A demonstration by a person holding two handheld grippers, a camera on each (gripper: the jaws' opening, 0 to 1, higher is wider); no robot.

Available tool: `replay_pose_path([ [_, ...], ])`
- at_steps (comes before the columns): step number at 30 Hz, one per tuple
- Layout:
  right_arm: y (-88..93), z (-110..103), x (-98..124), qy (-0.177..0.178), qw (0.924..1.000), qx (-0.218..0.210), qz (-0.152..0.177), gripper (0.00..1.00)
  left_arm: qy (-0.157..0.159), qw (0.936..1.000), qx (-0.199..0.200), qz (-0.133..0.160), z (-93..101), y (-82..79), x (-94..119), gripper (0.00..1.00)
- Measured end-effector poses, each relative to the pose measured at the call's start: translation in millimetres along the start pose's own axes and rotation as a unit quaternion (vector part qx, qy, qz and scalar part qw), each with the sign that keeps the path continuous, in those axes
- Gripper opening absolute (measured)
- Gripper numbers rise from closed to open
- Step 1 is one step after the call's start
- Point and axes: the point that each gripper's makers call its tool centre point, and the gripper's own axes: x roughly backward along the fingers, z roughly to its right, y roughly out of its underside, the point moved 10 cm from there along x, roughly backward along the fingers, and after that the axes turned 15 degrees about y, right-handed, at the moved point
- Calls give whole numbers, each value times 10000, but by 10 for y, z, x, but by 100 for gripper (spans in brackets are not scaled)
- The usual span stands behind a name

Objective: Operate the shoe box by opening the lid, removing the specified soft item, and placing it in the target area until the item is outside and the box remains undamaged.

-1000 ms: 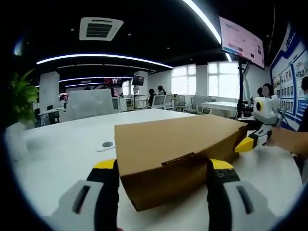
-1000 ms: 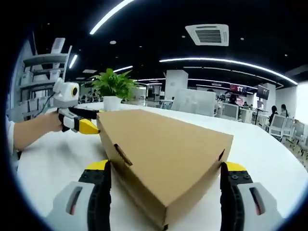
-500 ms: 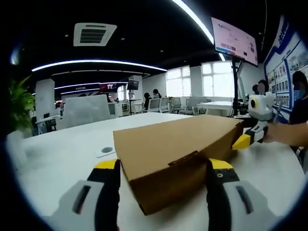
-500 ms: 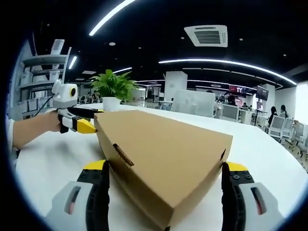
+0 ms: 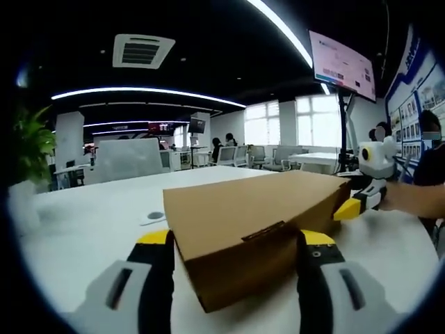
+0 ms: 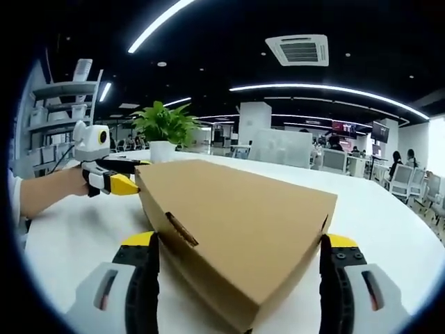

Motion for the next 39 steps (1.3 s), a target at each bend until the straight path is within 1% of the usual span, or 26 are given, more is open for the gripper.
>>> replay_pose_path([
  [2,-4,6,9,-45,10000,-58,13,99,-58,10000,11,-21,49,4,23,72],
  [3,2,5,20,-74,9999,-66,28,99,-92,10000,24,-22,10,-4,22,72],
  [7,9,14,38,-149,9998,-73,82,99,-162,9998,36,-72,65,-16,74,71],
  [8,4,10,61,-190,9998,-66,68,99,-168,9998,24,-138,78,-27,109,70],
  [10,14,-4,96,-246,9997,-54,66,99,-174,9997,44,-180,117,-25,155,68],
  [12,14,7,93,-276,9996,-52,66,99,-208,9996,47,-173,187,-14,155,69],
  [13,12,12,90,-293,9995,-45,63,99,-227,9996,46,-180,162,-22,150,69],
  [15,9,12,84,-302,9995,-41,49,99,-262,9995,61,-183,172,-19,153,69],
  [19,13,22,79,-300,9995,-57,80,98,-304,9995,39,-68,210,23,180,69],
  [23,4,13,98,-320,9995,-53,46,97,-359,9993,15,66,251,51,199,69],
  [26,22,3,114,-324,9994,-71,109,96,-407,9991,12,123,266,57,210,69],
  [32,15,-8,120,-339,9993,-85,103,96,-418,9990,100,-80,299,14,222,69],
  [39,19,-20,147,-403,9991,-70,134,96,-480,9987,123,-90,361,29,246,68],
])
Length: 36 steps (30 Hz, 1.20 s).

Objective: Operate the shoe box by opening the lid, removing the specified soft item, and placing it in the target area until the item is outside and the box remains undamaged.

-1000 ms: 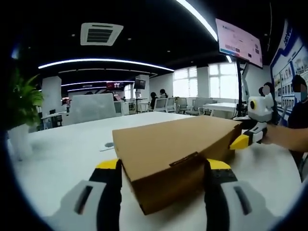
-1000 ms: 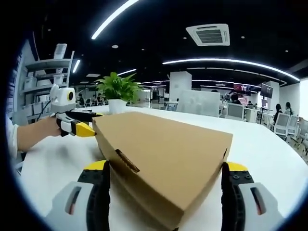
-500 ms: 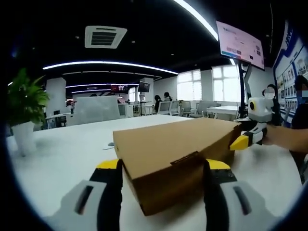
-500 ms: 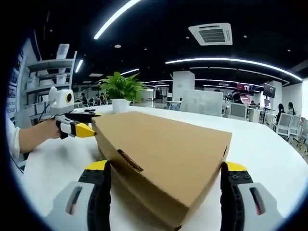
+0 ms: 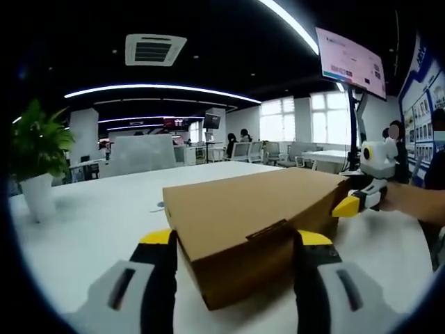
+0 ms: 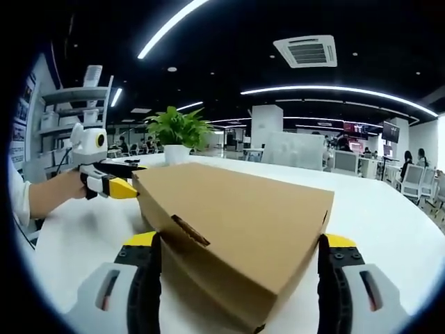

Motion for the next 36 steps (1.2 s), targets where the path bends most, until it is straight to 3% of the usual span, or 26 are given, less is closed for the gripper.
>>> replay_pose_path([
  [7,14,-6,67,-124,9999,29,-1,95,-105,9998,46,-141,131,-10,78,68],
  [18,-6,-11,89,-215,9997,75,-104,95,-203,9998,52,-34,191,27,95,68],
  [25,3,4,93,-247,9997,55,8,95,-228,9997,65,-17,221,40,104,68],
  [36,4,-40,168,-286,9995,94,-79,95,-240,9996,112,88,306,81,225,68],
])
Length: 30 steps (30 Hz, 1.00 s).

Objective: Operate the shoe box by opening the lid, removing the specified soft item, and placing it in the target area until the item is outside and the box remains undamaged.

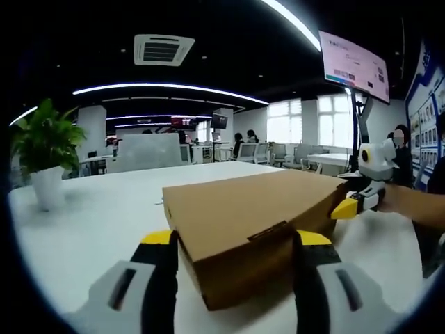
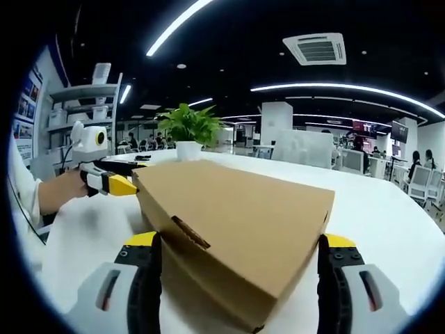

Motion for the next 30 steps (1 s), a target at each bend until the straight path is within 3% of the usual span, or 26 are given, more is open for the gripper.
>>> replay_pose_path([
  [7,20,-43,68,-12,10000,-9,84,95,-26,9997,-51,240,57,68,64,68],
  [30,42,-174,244,-154,9999,57,42,97,-162,9994,-60,294,298,123,274,67],
])
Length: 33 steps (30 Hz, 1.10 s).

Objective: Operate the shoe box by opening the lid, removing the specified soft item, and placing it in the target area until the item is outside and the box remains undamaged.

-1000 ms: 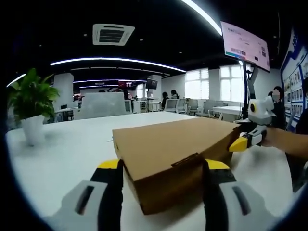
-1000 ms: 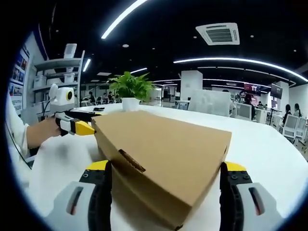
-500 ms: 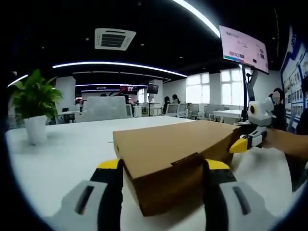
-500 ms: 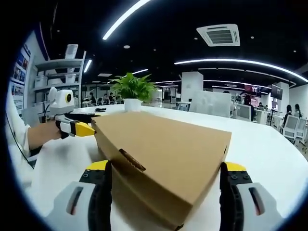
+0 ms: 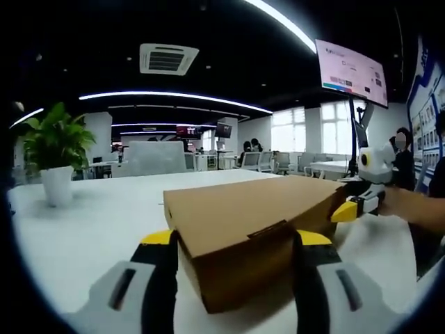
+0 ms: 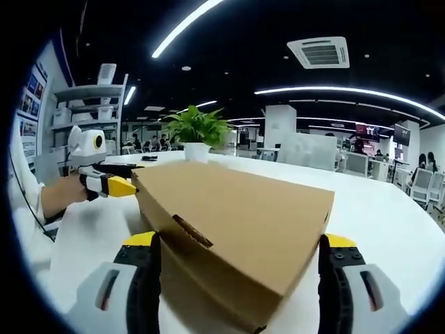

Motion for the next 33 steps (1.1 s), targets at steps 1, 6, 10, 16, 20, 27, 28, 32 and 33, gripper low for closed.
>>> replay_pose_path([
  [1,-5,7,-1,-21,10000,4,-22,96,-6,10000,8,7,1,1,11,67],
  [6,11,-18,26,4,10000,-5,-34,96,0,10000,24,58,3,8,22,67],
  [10,22,-49,65,21,10000,-7,29,96,24,10000,19,52,16,13,43,67],
  [16,17,-46,74,6,10000,2,-9,96,38,10000,26,71,32,23,70,67],
  [20,51,-55,81,11,10000,-1,97,97,7,10000,24,70,61,20,82,67],
  [27,32,-99,136,-42,10000,13,72,96,-8,9999,77,142,113,29,163,66],
  [28,32,-100,139,-40,10000,14,73,96,-13,9999,72,123,119,24,169,66],
  [32,31,-119,150,-43,10000,3,79,97,-28,9998,79,154,130,32,177,66],
  [33,27,-121,154,-39,10000,7,56,97,-35,9998,86,171,135,34,177,66],
])
